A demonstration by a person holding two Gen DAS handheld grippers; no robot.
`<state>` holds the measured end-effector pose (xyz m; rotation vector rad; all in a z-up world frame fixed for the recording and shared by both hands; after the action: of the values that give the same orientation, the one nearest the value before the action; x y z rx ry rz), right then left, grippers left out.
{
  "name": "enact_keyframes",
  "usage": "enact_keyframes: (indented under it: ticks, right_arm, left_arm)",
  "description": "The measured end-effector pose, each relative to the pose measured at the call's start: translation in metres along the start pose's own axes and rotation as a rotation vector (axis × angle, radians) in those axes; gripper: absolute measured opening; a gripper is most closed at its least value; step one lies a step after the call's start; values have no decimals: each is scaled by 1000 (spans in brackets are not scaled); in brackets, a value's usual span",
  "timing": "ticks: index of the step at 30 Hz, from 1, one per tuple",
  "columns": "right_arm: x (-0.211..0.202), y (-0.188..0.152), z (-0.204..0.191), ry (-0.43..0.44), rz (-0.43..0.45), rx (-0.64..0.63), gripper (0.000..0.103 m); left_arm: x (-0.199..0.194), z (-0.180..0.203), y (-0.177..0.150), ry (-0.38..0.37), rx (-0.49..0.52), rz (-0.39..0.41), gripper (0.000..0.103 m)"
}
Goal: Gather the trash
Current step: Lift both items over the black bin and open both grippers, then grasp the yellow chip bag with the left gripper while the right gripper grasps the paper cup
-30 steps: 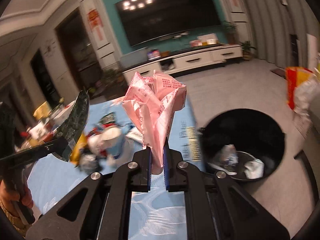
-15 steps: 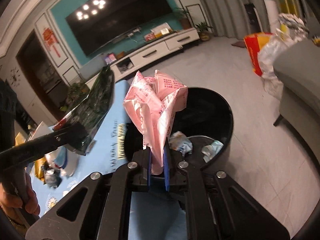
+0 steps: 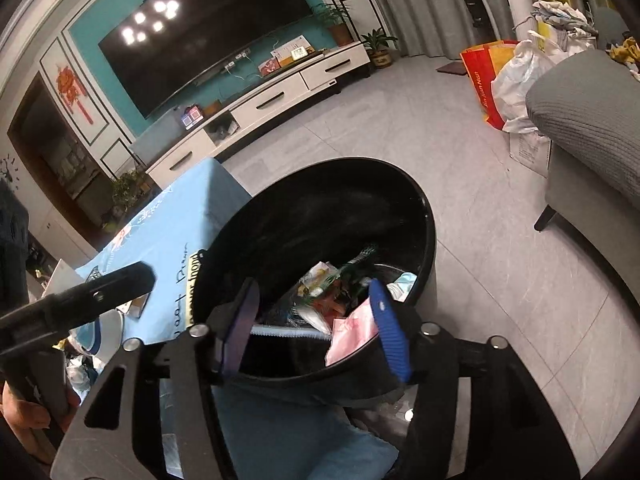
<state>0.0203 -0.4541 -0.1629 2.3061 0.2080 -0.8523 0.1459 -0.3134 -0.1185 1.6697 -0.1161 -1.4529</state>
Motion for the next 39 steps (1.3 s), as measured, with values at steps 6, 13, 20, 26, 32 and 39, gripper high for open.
enact_keyframes:
  ticks: [6,13,20,26,32,39]
  right_arm:
    - [-16,-11,-22,36,-11,-49,70]
    - [-28,-37,-72,104,-61,-158,80]
    - [-34,-75,-124,165,-133,-304,92]
    - [-26,-113,-163,203,-213,-394,96]
    - [-12,-142,-198,202,-261,-451,96]
    - [6,-158,-223,199,-283,-485,96]
  left_arm:
    - [-46,-16,-28,66,-40,33,94]
    - [-116,-45,-71,183,-97,71,96]
    - [-193,-97,-124,340,-230,124,100]
    - [-233,-154,-188,448,-423,106,100]
    - [-247,-181,-231,443,-540,110,100]
    - [-244,-195,-232,414,-546,133,100]
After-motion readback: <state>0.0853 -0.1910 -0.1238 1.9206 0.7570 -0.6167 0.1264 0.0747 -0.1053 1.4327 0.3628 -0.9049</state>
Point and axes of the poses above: each gripper's, at about its wrist camera, not at the fingertips, and x roughly the way its jaws point, z to its right, y to its top, the point moved 4 cm from there along x, roughly the way its jaws point, and after that the axes turned 14 degrees about x, right-handed, at the moved point
